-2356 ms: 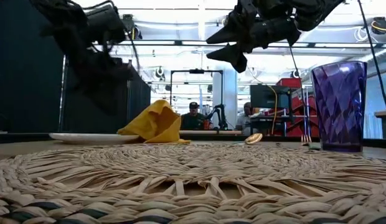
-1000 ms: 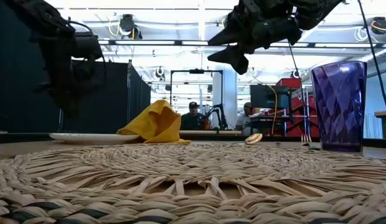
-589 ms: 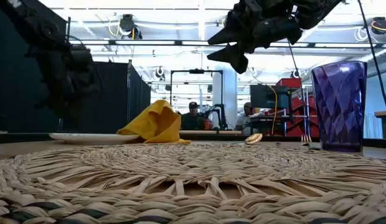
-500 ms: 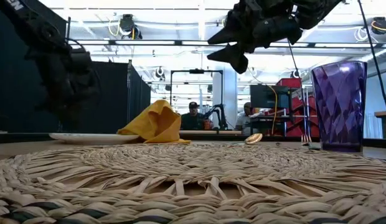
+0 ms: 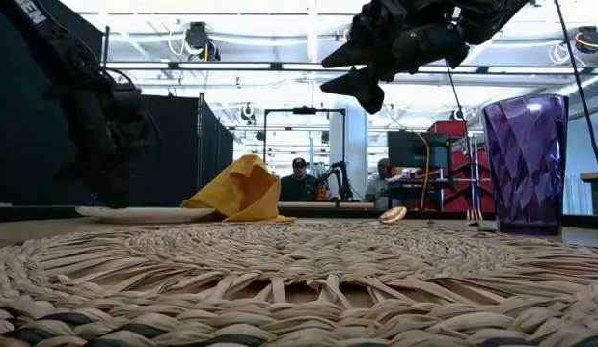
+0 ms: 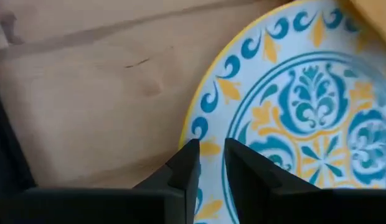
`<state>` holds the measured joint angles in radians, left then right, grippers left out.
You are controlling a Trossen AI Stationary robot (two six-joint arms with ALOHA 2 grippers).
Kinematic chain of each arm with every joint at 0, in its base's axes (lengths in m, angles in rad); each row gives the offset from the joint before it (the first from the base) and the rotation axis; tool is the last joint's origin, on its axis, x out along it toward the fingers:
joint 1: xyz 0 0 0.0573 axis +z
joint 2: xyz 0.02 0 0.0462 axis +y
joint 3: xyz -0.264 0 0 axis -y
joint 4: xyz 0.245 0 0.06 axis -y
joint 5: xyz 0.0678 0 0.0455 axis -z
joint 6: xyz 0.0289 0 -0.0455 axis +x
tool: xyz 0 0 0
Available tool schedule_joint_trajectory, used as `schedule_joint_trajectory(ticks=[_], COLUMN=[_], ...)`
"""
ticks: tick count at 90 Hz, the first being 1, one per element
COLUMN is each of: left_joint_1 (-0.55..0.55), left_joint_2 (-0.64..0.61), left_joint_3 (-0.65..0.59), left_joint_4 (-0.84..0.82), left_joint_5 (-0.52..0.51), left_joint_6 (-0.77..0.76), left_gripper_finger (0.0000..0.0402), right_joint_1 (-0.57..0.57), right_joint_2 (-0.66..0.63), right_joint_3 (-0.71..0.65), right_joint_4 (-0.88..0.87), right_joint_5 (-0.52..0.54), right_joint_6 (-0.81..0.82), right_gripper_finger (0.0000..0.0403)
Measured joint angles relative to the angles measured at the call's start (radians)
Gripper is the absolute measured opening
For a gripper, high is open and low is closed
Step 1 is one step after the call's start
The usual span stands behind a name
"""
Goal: Set table place
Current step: Put the white plate to the center of the brown table mat
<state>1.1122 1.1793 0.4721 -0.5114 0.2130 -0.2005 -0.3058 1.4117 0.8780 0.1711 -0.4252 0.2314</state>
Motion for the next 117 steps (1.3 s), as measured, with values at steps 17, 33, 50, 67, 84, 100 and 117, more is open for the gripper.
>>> schedule_joint_trajectory(ticks=[17, 33, 50, 67, 84, 100, 117], left_joint_1=[0.0, -0.009, -0.008, -0.008, -0.021, -0.023, -0.064], left_joint_2=[0.01, -0.063, -0.133, -0.136, -0.136, -0.132, -0.119], left_joint_3=[-0.001, -0.003, -0.003, -0.003, -0.003, -0.003, -0.003], left_joint_4=[0.032, 0.037, 0.027, 0.013, -0.038, -0.052, -0.07], left_joint_5=[-0.014, 0.018, -0.023, -0.065, -0.166, -0.184, -0.171], left_joint_6=[0.031, 0.026, 0.03, 0.001, -0.052, -0.078, -0.143], left_gripper_finger=[0.0063, 0.0063, 0.0063, 0.0063, 0.0063, 0.0063, 0.0063], right_joint_1=[0.0, 0.0, 0.0, 0.0, 0.0, 0.0, 0.0], right_joint_2=[0.0, 0.0, 0.0, 0.0, 0.0, 0.0, 0.0], right_joint_3=[0.0, 0.0, 0.0, 0.0, 0.0, 0.0, 0.0], right_joint_4=[-0.002, -0.006, -0.005, -0.005, -0.005, -0.005, -0.004], right_joint_5=[0.0, 0.0, 0.004, 0.006, 0.005, 0.005, 0.005], right_joint_6=[0.0, -0.011, -0.013, -0.013, -0.013, -0.016, -0.016], right_gripper_finger=[0.021, 0.021, 0.021, 0.021, 0.021, 0.021, 0.021])
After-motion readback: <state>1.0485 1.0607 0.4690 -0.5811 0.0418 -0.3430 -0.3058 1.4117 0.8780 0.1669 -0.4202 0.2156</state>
